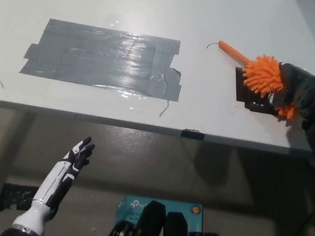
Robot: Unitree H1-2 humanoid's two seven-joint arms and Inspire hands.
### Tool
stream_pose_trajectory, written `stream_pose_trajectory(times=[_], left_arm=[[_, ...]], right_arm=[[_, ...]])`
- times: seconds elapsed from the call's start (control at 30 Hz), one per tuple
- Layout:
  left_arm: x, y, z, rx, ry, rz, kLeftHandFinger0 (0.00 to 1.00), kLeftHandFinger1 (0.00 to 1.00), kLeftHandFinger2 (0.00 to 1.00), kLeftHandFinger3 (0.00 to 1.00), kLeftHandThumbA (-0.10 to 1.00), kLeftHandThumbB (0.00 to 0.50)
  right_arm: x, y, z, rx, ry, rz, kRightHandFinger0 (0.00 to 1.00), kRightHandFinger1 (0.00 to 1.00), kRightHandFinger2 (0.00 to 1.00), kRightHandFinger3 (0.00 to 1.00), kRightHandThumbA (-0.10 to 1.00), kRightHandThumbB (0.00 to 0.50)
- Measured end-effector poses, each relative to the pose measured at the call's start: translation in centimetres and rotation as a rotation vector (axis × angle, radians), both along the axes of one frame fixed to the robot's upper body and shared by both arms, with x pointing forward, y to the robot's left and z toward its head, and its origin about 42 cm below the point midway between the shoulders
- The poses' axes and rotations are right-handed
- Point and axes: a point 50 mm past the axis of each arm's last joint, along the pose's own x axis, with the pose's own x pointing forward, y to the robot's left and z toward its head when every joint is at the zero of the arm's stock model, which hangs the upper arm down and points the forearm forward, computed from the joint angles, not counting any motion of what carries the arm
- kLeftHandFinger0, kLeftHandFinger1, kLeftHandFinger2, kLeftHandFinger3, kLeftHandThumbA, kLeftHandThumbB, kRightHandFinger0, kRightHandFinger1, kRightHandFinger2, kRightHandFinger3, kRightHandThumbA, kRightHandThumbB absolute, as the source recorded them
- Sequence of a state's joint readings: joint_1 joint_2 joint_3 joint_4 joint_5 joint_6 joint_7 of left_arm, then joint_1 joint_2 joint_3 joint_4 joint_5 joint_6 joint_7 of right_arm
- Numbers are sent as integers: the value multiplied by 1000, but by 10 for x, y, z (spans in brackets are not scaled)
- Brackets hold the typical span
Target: An orange duster is kept infront of the robot in the middle of the table and the robot extends its right arm to grab the duster, picks it up and hands it to a person
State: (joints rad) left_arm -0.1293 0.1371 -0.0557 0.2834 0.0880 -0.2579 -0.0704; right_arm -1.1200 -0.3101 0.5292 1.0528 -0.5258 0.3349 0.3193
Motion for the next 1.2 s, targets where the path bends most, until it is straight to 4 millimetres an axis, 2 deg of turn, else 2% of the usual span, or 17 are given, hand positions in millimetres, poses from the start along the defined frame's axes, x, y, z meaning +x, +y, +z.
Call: stream_pose_trajectory(times=[0.07,0.13,0.2,0.27,0.3,0.33,0.4,0.47,0.5,0.53,0.57,0.6,0.73,0.77,0.87,1.13,1.2], left_arm=[[0,0,0,1,1,-1,1000,1000,1000,1000,985,209],[0,0,0,1,1,-2,1000,1000,1000,1000,987,203],[0,0,0,1,1,-3,1000,1000,1000,1000,986,201],[0,0,0,1,1,-3,1000,1000,1000,1000,984,198],[0,1,0,0,1,-3,1000,1000,1000,1000,982,197],[0,1,0,-1,1,-3,1000,1000,1000,1000,982,196],[0,1,0,-2,3,-4,1000,1000,1000,1000,981,196],[0,1,-1,-3,5,-6,1000,1000,1000,1000,980,197],[0,1,-1,-3,5,-6,1000,1000,1000,1000,983,199],[0,0,-1,-3,5,-6,1000,1000,1000,1000,983,199],[0,1,-1,-4,6,-6,1000,1000,1000,1000,984,197],[0,1,-1,-4,7,-6,1000,1000,1000,1000,984,196],[0,1,-1,-4,8,-6,1000,1000,1000,1000,983,197],[0,1,-1,-4,8,-6,1000,1000,1000,1000,982,192],[0,1,-1,-4,9,-6,1000,1000,1000,1000,982,186],[0,1,-2,-6,10,-5,1000,1000,1000,1000,988,189],[0,1,-2,-6,10,-5,1000,1000,1000,1000,992,189]], right_arm=[[0,-1,-1,-2,2,5,215,540,471,1000,-100,190],[0,-3,-2,-1,2,9,46,431,378,1000,-100,188],[0,-6,-2,18,-1,14,1,397,318,972,-100,194],[0,-11,-2,48,-3,6,0,446,336,480,-100,165],[-1,-16,-3,88,-1,3,0,408,292,220,-100,194],[-2,-20,-4,139,-5,-5,0,430,404,259,-100,175],[-4,-28,-6,247,-11,-35,0,492,645,473,-100,162],[-6,-36,-9,346,-14,-70,57,593,920,844,-100,193],[-6,-37,-9,365,-15,-77,23,543,1000,1000,-100,142],[-7,-40,-10,412,-17,-92,30,544,1000,1000,-100,137],[-9,-46,-13,496,-17,-125,16,501,899,1000,-100,106],[-10,-48,-14,521,-17,-133,7,484,867,1000,-100,92],[-14,-58,-22,720,-6,-204,47,509,849,1000,-100,138],[-15,-60,-24,766,-3,-220,0,452,809,1000,-100,99],[-18,-64,-29,887,9,-259,0,423,784,1000,-100,88],[-25,-57,-45,1248,59,-326,0,349,689,1000,-100,71],[-26,-52,-47,1325,68,-331,0,298,638,1000,-100,40]])
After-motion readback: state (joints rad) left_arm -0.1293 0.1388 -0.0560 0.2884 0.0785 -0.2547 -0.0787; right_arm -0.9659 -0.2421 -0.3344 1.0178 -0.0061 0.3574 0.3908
